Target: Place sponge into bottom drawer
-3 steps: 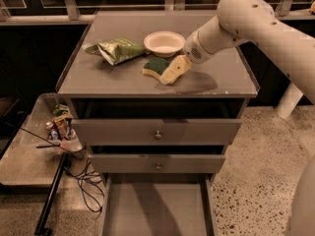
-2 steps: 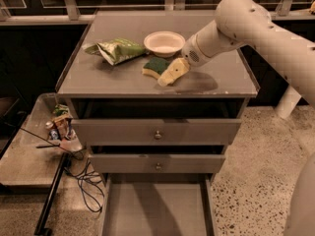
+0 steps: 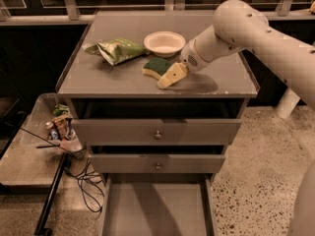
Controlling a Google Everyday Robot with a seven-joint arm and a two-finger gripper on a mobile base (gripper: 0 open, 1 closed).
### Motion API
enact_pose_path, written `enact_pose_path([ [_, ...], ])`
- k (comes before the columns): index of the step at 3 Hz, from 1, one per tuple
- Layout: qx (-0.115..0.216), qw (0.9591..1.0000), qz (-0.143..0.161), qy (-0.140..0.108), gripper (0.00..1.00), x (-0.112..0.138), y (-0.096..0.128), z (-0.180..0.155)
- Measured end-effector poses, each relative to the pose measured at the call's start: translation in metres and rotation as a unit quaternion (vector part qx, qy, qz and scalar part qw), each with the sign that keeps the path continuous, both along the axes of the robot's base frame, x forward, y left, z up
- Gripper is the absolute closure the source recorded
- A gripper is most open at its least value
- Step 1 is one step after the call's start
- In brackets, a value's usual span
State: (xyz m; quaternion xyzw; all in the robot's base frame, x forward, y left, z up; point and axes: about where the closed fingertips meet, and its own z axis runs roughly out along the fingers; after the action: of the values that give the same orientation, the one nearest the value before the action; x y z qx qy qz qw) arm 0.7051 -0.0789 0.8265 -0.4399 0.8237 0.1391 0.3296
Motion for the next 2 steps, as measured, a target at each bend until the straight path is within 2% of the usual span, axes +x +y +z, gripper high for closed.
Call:
enact_pose_path([
  [2,0.000,1.0000,0.000,0.000,0.64,0.0000,0.0000,0.0000],
])
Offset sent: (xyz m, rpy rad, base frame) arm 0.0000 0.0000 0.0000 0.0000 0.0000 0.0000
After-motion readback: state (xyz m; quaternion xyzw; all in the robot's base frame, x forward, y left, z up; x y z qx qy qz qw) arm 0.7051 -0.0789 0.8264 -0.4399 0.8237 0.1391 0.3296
